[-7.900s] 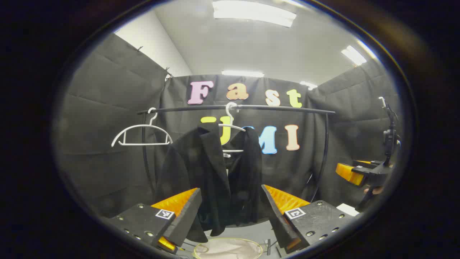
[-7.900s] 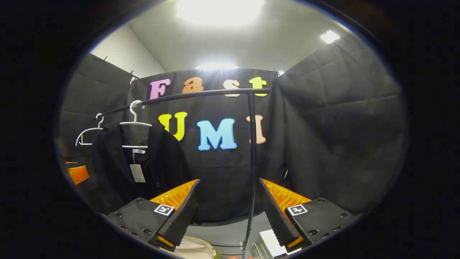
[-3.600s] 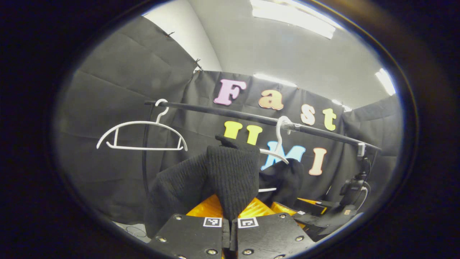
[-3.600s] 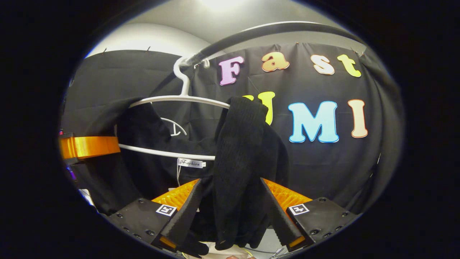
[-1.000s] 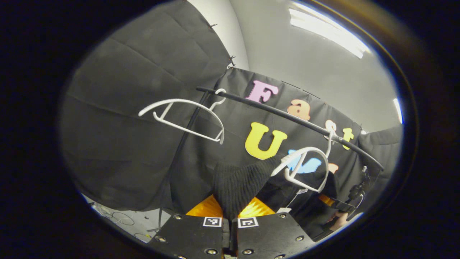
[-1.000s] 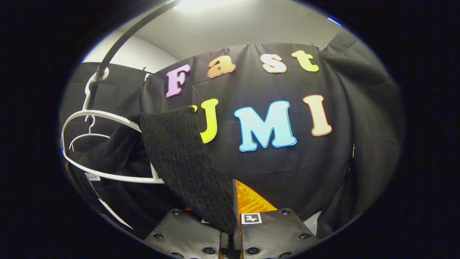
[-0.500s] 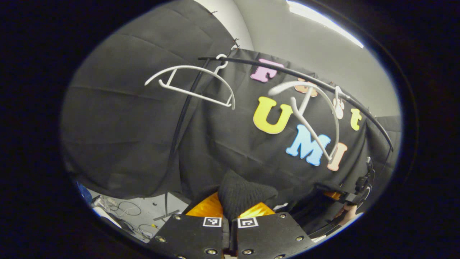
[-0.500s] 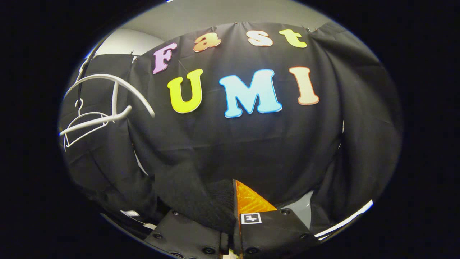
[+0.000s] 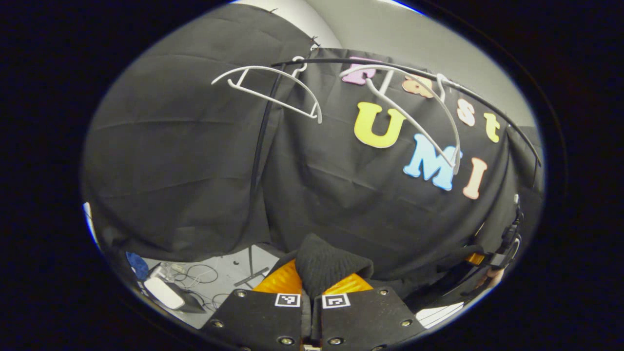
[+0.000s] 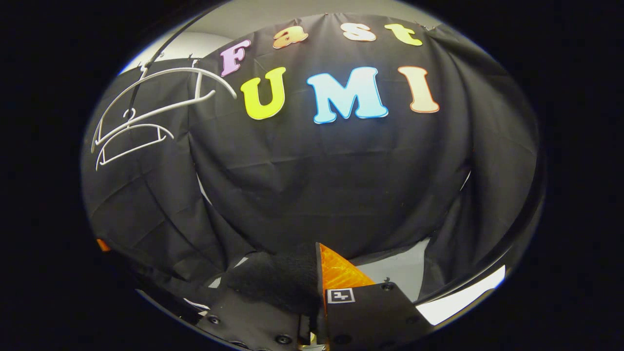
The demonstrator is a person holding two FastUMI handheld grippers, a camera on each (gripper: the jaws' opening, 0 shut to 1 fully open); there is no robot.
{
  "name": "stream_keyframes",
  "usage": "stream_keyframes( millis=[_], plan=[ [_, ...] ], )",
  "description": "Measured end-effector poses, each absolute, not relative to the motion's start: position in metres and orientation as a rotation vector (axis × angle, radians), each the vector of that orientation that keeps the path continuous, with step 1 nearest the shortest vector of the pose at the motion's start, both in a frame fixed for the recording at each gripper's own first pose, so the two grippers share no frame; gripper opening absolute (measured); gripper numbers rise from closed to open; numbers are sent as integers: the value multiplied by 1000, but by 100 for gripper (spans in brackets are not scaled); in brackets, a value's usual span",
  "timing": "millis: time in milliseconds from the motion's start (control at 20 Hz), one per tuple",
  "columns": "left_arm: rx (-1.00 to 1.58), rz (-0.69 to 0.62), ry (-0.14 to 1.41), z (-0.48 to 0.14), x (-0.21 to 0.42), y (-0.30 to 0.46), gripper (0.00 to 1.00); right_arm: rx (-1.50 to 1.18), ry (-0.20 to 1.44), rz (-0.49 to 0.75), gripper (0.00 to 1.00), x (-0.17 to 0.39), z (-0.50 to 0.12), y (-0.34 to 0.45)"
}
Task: Grasp the clothes on the hanger with both hands and then place them into the laundry hamper below.
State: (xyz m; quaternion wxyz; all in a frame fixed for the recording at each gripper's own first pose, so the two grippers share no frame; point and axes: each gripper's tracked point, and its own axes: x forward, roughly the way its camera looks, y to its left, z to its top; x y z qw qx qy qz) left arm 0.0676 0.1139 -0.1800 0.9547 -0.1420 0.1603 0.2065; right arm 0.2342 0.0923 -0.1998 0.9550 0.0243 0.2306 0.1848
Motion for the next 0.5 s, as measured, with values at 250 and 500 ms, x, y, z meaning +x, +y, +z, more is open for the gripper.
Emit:
stream_keyframes(
  millis=[250,500],
  plan=[
    [-279,446,360,-189,43,82,2,70,544,441,9,202,-216,82],
    [-232,373,399,-198,45,64,2,96,574,461,9,175,-215,89]
  ],
)
